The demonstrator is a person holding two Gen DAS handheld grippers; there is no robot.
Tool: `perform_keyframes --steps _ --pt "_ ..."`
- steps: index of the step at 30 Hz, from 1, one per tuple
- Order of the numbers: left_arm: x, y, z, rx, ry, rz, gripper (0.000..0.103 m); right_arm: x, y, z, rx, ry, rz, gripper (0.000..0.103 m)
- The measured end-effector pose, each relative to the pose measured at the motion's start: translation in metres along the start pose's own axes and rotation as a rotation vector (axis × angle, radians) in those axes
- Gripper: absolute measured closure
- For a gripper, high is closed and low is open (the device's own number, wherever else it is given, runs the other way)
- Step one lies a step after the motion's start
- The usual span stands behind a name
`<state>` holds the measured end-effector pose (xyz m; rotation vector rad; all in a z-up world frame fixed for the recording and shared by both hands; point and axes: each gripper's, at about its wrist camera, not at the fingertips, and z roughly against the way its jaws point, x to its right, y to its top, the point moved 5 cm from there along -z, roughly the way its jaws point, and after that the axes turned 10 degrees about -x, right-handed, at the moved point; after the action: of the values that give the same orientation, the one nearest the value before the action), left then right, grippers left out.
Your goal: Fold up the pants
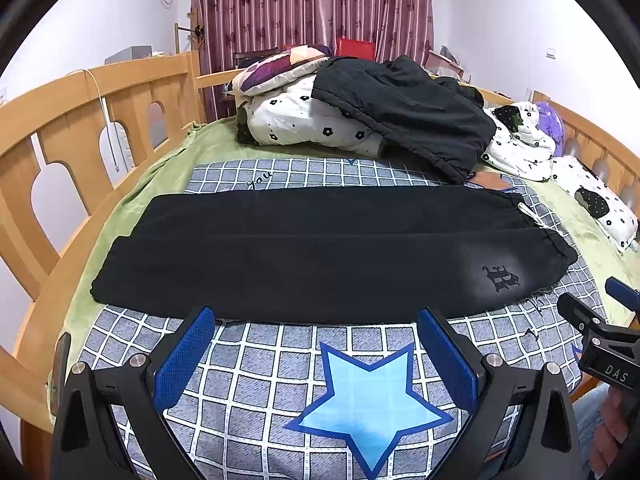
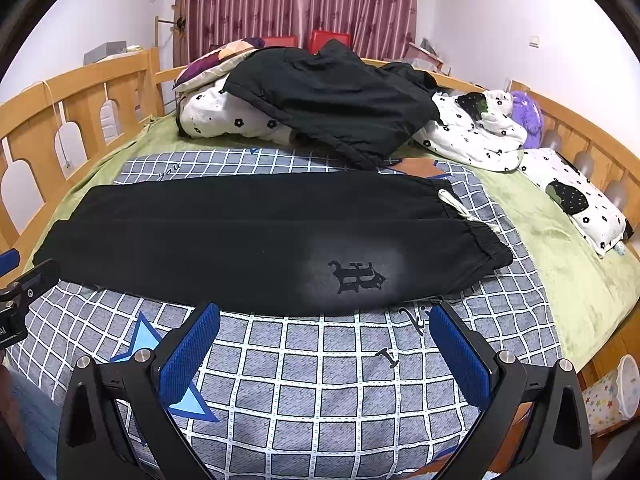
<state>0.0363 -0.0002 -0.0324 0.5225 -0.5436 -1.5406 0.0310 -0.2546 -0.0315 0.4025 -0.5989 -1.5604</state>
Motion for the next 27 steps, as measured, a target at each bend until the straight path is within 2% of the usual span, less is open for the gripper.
perform_keyframes --steps 27 --pt "0.0005 -0.0005 0.0009 0.000 -0.003 -0.004 0.001 0.0065 -0.0004 0.0017 0.002 -0.007 -0.010 0.001"
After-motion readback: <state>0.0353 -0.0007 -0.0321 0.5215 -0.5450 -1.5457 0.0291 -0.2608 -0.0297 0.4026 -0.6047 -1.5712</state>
